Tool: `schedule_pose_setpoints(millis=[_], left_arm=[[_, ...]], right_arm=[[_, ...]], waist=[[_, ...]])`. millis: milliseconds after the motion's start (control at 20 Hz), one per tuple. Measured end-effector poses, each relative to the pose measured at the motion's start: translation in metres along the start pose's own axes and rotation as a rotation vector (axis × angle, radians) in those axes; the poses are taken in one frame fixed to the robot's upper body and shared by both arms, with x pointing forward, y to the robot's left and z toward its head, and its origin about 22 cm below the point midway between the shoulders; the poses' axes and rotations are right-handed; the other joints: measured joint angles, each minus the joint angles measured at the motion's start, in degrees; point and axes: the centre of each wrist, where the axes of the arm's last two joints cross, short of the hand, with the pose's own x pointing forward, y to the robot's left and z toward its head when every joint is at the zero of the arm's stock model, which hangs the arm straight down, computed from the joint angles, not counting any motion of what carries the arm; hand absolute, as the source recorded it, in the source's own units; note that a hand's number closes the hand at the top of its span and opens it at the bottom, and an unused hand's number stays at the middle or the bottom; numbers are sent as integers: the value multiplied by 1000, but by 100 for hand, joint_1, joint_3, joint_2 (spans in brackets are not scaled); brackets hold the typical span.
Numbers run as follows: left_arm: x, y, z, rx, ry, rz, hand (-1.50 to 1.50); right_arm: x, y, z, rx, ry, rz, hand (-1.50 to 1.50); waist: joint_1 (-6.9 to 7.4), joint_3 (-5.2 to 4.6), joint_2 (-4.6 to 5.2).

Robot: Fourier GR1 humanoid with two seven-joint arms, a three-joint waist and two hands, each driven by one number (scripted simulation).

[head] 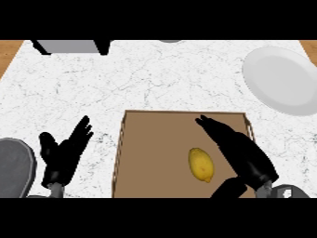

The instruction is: Pick the lemon from the tray and place it in the plate

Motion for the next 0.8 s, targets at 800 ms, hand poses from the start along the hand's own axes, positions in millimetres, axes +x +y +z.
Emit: schedule_pose_setpoints(millis=[800], left_arm=[[-1,-10,-3,-2,7,-2,0]], right_arm=[[4,33,-20,-20,87,110,-150]], waist=[[-1,1,1]])
